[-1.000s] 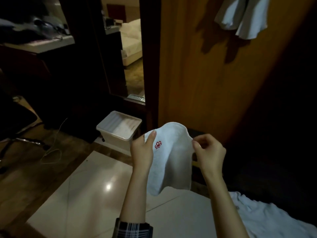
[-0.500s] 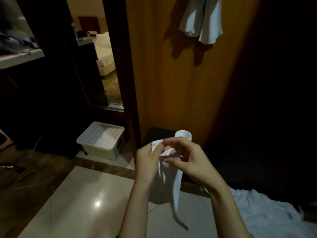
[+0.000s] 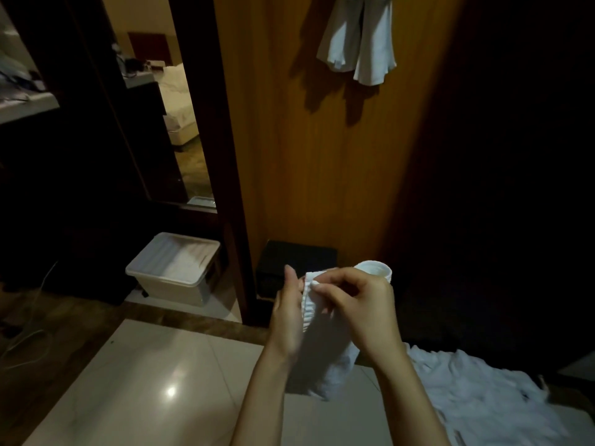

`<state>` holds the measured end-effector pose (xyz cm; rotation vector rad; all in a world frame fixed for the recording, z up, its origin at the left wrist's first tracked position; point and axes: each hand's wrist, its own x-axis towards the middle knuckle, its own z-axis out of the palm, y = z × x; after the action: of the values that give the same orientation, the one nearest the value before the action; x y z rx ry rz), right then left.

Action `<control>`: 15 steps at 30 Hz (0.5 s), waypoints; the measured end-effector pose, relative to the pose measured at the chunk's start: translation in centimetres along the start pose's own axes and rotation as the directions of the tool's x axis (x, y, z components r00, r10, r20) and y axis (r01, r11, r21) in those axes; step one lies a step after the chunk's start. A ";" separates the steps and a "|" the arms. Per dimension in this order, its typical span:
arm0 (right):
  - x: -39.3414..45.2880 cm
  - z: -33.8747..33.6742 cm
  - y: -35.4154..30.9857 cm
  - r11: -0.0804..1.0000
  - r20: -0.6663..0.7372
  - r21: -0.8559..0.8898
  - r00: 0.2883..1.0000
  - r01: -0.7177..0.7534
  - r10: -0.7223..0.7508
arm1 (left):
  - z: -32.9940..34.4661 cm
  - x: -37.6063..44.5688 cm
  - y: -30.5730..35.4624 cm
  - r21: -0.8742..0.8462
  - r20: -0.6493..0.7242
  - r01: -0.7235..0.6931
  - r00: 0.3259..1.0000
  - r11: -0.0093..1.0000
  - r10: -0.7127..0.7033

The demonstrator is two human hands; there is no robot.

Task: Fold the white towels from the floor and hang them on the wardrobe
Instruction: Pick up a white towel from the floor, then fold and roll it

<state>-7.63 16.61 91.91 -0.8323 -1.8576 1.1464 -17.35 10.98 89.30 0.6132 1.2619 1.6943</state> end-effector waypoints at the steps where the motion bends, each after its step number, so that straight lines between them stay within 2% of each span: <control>1: 0.1 0.0 0.1 1.000 0.006 0.023 1.000 -0.015 0.015 | -0.1 0.0 0.0 -0.015 0.030 0.006 1.000 1.000 -0.005; 4: 0.2 0.2 0.0 0.998 0.026 0.060 1.000 -0.012 0.011 | -0.4 -0.3 0.3 -0.001 0.096 0.007 0.995 1.000 -0.007; 11: 0.2 1.3 -0.3 0.998 -0.071 0.062 0.997 0.018 -0.013 | -0.7 -0.2 -0.2 0.212 0.018 -0.088 0.996 0.973 0.086; 15: 0.1 1.1 -0.3 0.998 -0.069 0.025 0.996 0.054 -0.052 | -0.7 -0.5 0.6 0.280 0.097 -0.180 0.983 0.943 0.159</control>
<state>-8.68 16.12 91.91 -0.7924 -1.7943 1.0944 -17.88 10.22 89.68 0.9740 1.4501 1.6200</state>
